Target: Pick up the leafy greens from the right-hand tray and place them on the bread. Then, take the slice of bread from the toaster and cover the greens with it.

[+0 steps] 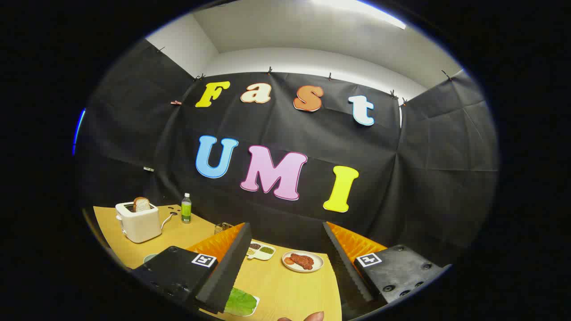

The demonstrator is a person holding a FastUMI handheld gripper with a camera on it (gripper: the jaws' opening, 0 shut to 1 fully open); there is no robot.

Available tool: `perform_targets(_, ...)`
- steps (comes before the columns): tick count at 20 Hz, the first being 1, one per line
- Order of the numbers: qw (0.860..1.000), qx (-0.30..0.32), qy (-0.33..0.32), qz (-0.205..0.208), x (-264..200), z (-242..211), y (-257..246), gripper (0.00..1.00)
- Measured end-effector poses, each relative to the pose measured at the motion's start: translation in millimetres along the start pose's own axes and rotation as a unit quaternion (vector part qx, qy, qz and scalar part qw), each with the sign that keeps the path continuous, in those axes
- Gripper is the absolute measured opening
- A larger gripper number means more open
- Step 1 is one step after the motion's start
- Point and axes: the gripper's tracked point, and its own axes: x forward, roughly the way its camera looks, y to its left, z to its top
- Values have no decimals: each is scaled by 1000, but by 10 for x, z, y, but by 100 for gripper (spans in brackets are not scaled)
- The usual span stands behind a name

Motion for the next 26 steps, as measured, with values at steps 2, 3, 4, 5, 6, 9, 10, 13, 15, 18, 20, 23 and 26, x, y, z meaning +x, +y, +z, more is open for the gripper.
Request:
perform_targets(2, 1000, 4, -1, 5, 15, -11, -8, 98)
perform_targets(3, 1000, 4, -2, 6, 22, -14, -27, 98)
perform_targets(4, 1000, 3, -1, 7, 23, -27, -42, 98)
perform_targets(5, 1000, 3, 0, 12, 21, -35, -35, 98)
perform_targets(6, 1000, 1, 1, 14, 24, -44, -34, 98)
perform_targets(9, 1000, 1, -1, 9, 50, -43, -107, 98)
perform_targets(10, 1000, 4, 0, 8, 59, -51, -100, 98)
perform_targets(13, 1000, 3, 0, 8, 93, -47, -107, 98)
perform_targets(15, 1000, 0, 1, 14, 116, -56, -72, 98)
perform_targets(18, 997, -4, 52, 63, 153, -333, 161, 98)
perform_targets(20, 989, -6, 112, 98, 134, -654, 296, 98)
perform_targets(23, 973, -20, 190, 133, 80, -1174, 486, 98)
perform_targets(26, 949, -32, 268, 165, -35, -1750, 695, 97)
